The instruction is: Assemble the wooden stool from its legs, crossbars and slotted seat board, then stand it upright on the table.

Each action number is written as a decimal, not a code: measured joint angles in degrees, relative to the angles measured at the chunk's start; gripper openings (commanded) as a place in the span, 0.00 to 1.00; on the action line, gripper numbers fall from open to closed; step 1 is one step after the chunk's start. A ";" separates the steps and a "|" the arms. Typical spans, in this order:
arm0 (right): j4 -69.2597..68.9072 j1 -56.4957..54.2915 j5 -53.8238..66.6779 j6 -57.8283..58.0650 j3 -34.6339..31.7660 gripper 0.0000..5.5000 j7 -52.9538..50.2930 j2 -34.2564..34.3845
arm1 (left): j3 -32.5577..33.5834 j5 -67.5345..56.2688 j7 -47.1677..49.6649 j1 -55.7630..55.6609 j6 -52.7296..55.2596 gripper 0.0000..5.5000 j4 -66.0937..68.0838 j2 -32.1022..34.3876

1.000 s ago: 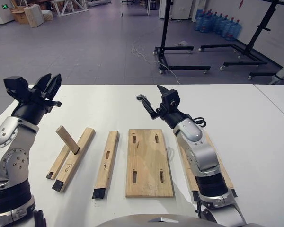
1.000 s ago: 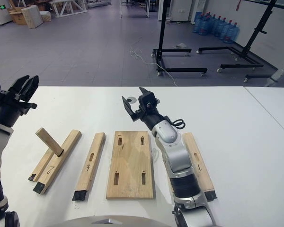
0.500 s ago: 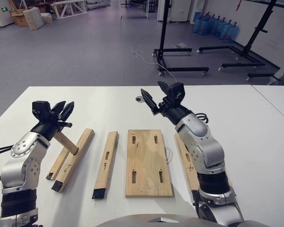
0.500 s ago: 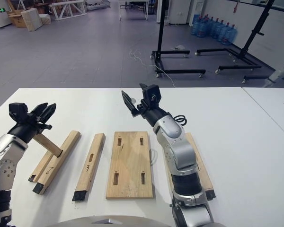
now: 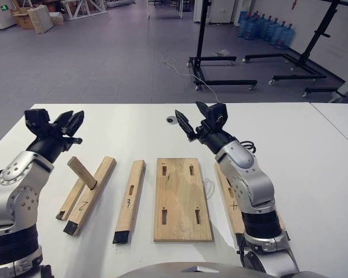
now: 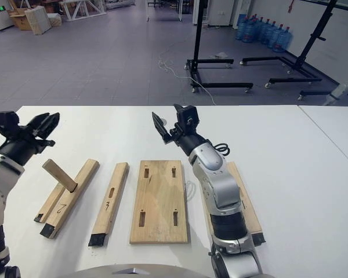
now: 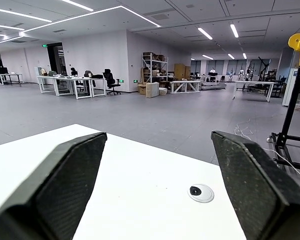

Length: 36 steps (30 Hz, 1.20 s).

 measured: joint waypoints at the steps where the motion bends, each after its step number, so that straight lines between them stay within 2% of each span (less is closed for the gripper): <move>1: 0.01 0.24 -0.06 -0.06 0.01 0.70 -0.16 0.00 | 1.49 0.21 -0.56 -0.13 -0.20 0.31 1.25 1.60; 5: -0.15 1.31 -0.54 -0.10 -0.10 0.70 -0.90 -0.09 | 5.55 6.19 -6.50 5.90 -4.01 0.31 10.05 8.17; 10: -1.33 2.38 -0.93 -0.06 0.38 0.70 -1.53 0.01 | 6.57 10.07 -13.38 18.68 -9.54 0.31 15.69 6.96; 11: -1.43 3.15 -0.93 -0.03 0.49 0.70 -1.90 0.02 | 5.74 10.89 -15.44 21.98 -10.51 0.35 15.85 6.24; 16: -3.30 4.62 -0.94 0.10 1.07 0.70 -2.16 -0.02 | 2.01 8.99 -25.32 32.07 -11.42 0.49 8.36 4.40; 21: -3.43 5.04 -0.94 0.71 1.48 0.70 -2.52 0.00 | -1.20 4.12 -32.91 38.24 -7.29 0.49 -1.47 5.00; 24: -3.44 5.02 -0.94 0.84 1.48 0.70 -2.68 0.07 | -2.81 5.10 -31.94 38.57 -5.50 0.49 -2.60 5.56; 27: -3.59 5.01 -0.89 1.20 1.59 0.70 -3.01 0.39 | -6.17 12.23 -26.87 36.69 -5.64 0.49 0.46 6.16; 30: -3.97 5.01 -0.88 1.22 1.88 0.70 -3.04 0.56 | -6.78 15.10 -24.18 35.68 -6.07 0.49 1.26 5.99; 36: -4.03 5.02 -0.88 1.23 2.52 0.70 -3.07 0.63 | -9.73 16.49 -24.05 34.76 -8.53 0.49 1.01 4.67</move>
